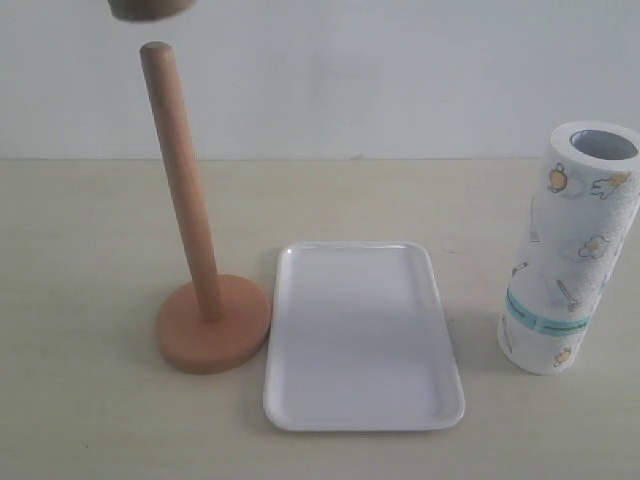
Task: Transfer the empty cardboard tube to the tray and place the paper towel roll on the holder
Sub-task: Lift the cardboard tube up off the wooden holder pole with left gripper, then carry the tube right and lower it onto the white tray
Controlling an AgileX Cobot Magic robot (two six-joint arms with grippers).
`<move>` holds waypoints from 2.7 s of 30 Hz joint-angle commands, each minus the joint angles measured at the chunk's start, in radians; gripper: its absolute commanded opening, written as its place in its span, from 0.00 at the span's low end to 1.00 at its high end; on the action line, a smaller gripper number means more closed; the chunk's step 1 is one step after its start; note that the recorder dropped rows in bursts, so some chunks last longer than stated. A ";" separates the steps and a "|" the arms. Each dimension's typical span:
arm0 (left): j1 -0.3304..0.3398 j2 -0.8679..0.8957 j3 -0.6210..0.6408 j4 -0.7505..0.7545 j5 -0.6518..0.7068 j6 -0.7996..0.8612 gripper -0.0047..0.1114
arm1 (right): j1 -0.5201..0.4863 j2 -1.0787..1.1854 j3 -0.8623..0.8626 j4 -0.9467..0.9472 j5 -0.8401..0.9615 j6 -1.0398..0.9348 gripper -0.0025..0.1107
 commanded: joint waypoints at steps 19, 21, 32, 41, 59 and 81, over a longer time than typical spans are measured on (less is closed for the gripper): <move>-0.380 0.202 0.293 0.132 0.411 -0.146 0.08 | 0.003 -0.004 0.000 -0.004 -0.013 0.000 0.03; -0.380 0.250 0.294 0.132 0.390 -0.213 0.08 | 0.003 -0.004 0.000 -0.004 -0.013 0.000 0.03; -0.380 0.446 0.224 -0.121 0.380 -0.372 0.08 | 0.003 -0.004 0.000 -0.004 -0.013 0.000 0.03; -0.380 0.541 0.204 -0.239 0.327 -0.372 0.08 | 0.003 -0.004 0.000 -0.004 -0.013 0.002 0.03; -0.418 0.586 0.205 -0.225 0.477 -0.372 0.08 | 0.003 -0.004 0.000 -0.004 -0.013 0.002 0.03; -0.498 0.708 0.227 -0.158 0.648 -0.372 0.08 | 0.003 -0.004 0.000 -0.004 -0.013 0.002 0.03</move>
